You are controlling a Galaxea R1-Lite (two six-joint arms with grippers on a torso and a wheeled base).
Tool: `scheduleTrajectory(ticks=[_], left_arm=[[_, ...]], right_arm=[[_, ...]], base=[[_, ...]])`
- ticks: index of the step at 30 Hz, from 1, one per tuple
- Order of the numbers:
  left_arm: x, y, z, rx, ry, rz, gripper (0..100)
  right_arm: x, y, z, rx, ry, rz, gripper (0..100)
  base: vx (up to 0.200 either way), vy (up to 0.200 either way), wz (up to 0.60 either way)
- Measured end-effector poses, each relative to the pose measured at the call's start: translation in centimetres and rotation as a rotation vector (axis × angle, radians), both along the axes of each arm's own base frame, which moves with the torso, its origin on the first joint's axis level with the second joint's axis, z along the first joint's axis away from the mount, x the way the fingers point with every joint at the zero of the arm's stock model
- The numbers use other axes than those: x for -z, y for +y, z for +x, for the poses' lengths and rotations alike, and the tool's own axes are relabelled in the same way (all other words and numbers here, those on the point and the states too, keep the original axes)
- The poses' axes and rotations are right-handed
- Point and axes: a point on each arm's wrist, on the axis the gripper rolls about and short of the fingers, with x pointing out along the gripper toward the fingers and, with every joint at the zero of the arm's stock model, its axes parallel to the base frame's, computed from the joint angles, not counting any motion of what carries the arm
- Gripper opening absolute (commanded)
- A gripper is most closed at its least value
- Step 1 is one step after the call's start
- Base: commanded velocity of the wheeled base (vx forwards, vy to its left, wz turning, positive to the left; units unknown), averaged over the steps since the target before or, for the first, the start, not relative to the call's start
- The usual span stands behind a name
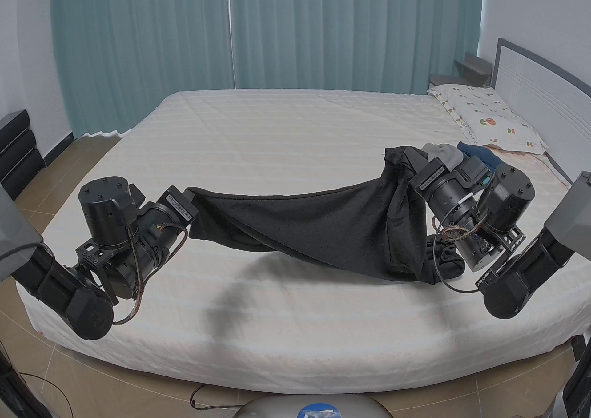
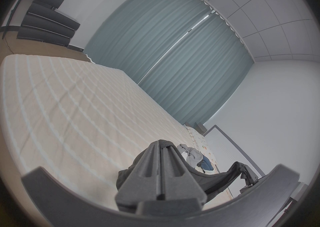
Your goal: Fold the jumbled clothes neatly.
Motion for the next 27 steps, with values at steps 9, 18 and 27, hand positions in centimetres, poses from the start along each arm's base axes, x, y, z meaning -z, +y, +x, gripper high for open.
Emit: scheduleTrajectory(ticks=[9, 18, 27], left_arm=[[0.3, -0.1, -0.1, 0.009, 0.010, 0.002, 0], [0.7, -0.9, -0.5, 0.042, 0.025, 0.011, 0], [1.1, -1.4, -2.6, 0.088, 0.045, 0.063, 0]], right_arm=[[0.4, 0.3, 0.3, -0.031, 0.009, -0.023, 0], [1.0, -0.3, -1.0, -0.033, 0.045, -0.042, 0], [-1.0, -1.9, -5.2, -0.045, 0.031, -0.036, 0]], base=[[0.000, 0.044, 0.00], [-0.133, 0.000, 0.00], [-0.178, 0.000, 0.00]])
